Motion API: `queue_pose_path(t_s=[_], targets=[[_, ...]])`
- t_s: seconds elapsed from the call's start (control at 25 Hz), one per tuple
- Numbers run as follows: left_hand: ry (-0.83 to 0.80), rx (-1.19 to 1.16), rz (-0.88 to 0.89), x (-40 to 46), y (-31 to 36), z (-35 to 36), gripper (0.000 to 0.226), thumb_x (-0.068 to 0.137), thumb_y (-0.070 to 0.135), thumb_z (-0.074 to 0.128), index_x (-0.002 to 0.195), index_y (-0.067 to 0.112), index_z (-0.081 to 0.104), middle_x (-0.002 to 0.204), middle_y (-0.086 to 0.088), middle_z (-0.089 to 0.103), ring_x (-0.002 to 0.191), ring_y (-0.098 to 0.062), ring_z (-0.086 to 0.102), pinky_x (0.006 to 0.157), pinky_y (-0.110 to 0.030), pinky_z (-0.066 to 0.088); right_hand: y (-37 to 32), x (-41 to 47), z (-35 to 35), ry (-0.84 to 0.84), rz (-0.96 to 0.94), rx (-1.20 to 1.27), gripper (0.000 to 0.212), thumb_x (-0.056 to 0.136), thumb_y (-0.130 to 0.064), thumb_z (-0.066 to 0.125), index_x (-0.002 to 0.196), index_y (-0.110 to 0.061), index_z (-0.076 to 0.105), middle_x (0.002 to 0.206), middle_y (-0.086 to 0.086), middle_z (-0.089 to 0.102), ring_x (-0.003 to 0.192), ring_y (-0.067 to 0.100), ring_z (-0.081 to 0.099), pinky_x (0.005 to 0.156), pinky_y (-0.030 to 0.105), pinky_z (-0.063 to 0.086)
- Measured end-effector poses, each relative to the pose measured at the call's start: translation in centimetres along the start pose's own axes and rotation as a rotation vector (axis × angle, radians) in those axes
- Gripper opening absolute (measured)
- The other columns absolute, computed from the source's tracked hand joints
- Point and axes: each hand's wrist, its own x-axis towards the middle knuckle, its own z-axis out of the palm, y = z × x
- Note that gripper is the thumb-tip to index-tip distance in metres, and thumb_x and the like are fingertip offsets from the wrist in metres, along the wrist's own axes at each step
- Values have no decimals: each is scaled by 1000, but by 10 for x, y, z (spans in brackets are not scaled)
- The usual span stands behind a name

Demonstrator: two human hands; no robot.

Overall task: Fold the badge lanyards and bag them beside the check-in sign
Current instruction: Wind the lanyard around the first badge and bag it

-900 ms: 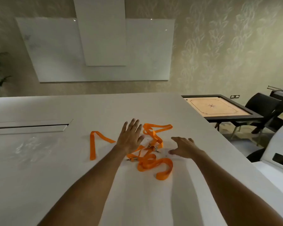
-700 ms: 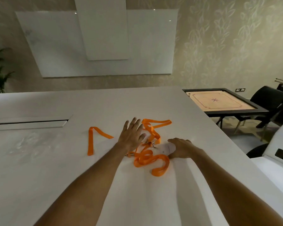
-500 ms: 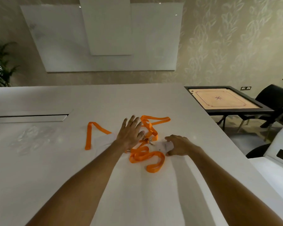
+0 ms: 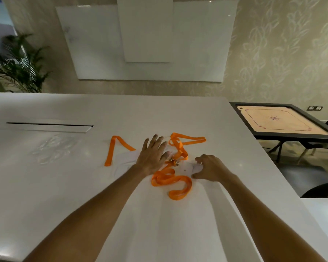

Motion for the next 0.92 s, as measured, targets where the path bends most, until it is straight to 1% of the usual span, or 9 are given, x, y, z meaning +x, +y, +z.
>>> queue_pose_path(t_s=[0.12, 0.24, 0.36, 0.52, 0.6, 0.68, 0.72, 0.8, 0.92], targets=[[34, -95, -23, -3, 5, -1, 55, 100, 45, 20, 146, 17, 28, 158, -3, 19, 147, -19, 0, 117, -46, 0, -12, 6, -2, 149, -2, 107, 81, 61, -59, 74, 128, -16, 56, 121, 3, 64, 106, 23, 61, 82, 30, 45], [73, -222, -57, -6, 10, -4, 52, 100, 43, 21, 144, 17, 31, 156, -1, 24, 146, -18, 4, 117, -46, 2, -29, 13, -8, 317, 19, 248, 75, 59, -56, 78, 119, -15, 61, 115, 4, 67, 101, 26, 64, 73, 26, 41], [115, -333, -102, -11, 7, -14, 51, 100, 42, 22, 143, 17, 33, 153, -1, 30, 145, -18, 11, 119, -45, 10, -51, 20, -17, 446, 21, 337, 74, 58, -54, 78, 119, -16, 61, 112, 4, 68, 98, 26, 65, 72, 26, 42], [250, -555, -257, -13, 4, -36, 45, 99, 41, 33, 136, 17, 45, 143, -1, 46, 134, -17, 38, 109, -34, 31, -81, 28, -32, 580, 46, 417, 69, 60, -49, 78, 116, -11, 62, 104, 6, 67, 84, 23, 64, 54, 20, 35], [309, -761, -329, -9, 3, -51, 34, 99, 34, 41, 121, 16, 59, 123, -1, 63, 115, -17, 57, 96, -28, 44, -97, 31, -39, 647, 63, 477, 64, 59, -47, 80, 107, -8, 63, 100, 8, 66, 79, 24, 64, 50, 21, 35], [305, -1019, -370, -2, 1, -68, 29, 98, 29, 45, 104, 12, 68, 97, 0, 71, 89, -16, 68, 82, -27, 53, -114, 34, -44, 714, 49, 512, 64, 59, -48, 81, 104, -6, 62, 99, 9, 65, 76, 24, 63, 50, 23, 39], [295, -1119, -385, 1, 0, -76, 27, 97, 27, 47, 100, 11, 69, 90, 0, 71, 81, -16, 69, 77, -27, 56, -122, 35, -48, 738, 38, 527, 66, 60, -51, 80, 105, -6, 62, 100, 8, 64, 75, 23, 62, 51, 25, 42], [306, -1246, -399, 8, -3, -89, 22, 96, 17, 50, 88, 14, 71, 85, -6, 70, 77, -19, 69, 72, -29, 58, -135, 37, -56, 770, 25, 565, 68, 63, -55, 77, 109, -8, 60, 105, 6, 61, 76, 21, 60, 55, 31, 51], [360, -1362, -416, 20, -13, -111, 22, 94, 7, 50, 83, 10, 69, 91, -11, 70, 81, -24, 69, 67, -33, 59, -145, 45, -69, 745, 18, 612, 62, 73, -43, 76, 123, -11, 58, 116, 4, 56, 86, 21, 62, 70, 33, 54]])
